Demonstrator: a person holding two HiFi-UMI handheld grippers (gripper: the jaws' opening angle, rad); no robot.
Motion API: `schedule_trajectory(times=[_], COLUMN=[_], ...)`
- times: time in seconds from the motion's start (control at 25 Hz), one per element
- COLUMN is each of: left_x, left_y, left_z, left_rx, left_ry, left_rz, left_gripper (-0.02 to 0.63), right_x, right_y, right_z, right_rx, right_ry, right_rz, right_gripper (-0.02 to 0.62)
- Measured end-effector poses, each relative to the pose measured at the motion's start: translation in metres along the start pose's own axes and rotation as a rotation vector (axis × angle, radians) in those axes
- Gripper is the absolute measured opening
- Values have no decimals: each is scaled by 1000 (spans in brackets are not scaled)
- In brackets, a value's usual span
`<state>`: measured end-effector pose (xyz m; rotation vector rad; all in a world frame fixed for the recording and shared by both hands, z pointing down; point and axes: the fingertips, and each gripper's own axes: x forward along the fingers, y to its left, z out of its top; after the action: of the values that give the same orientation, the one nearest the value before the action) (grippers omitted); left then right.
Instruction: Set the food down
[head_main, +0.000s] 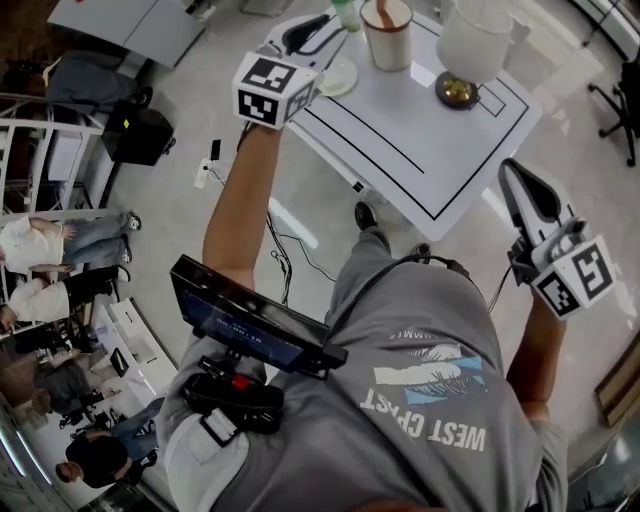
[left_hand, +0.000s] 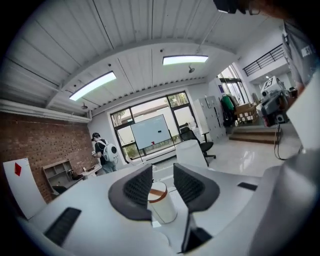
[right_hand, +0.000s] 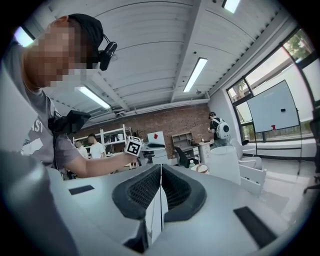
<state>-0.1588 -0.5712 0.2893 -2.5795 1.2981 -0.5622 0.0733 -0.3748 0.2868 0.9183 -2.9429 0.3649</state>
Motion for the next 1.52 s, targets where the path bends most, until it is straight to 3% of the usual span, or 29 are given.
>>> schedule_trajectory(times=[0.36, 0.76, 0.96, 1.2, 1.52], left_x=[-97, -212, -251, -289, -347], left_y=[-21, -79, -96, -102, -85], left_z=[93, 132, 119, 91, 42], left_rx=[-83, -102, -128, -180, -242], left_ry=[-273, -425, -412, -389, -374], left_rz=[67, 186, 258, 271, 265], left_gripper=[126, 126, 126, 126, 126], right_x=[-11, -24, -18, -1, 35], right_y=[25, 52, 76, 115, 169], right_z=[34, 62, 62, 55, 41], right_rx=[-111, -202, -245, -240, -229], right_ry=[-59, -117, -125, -114, -86], right_rz=[65, 149, 200, 248, 239], right_gripper=[8, 8, 6, 6, 6])
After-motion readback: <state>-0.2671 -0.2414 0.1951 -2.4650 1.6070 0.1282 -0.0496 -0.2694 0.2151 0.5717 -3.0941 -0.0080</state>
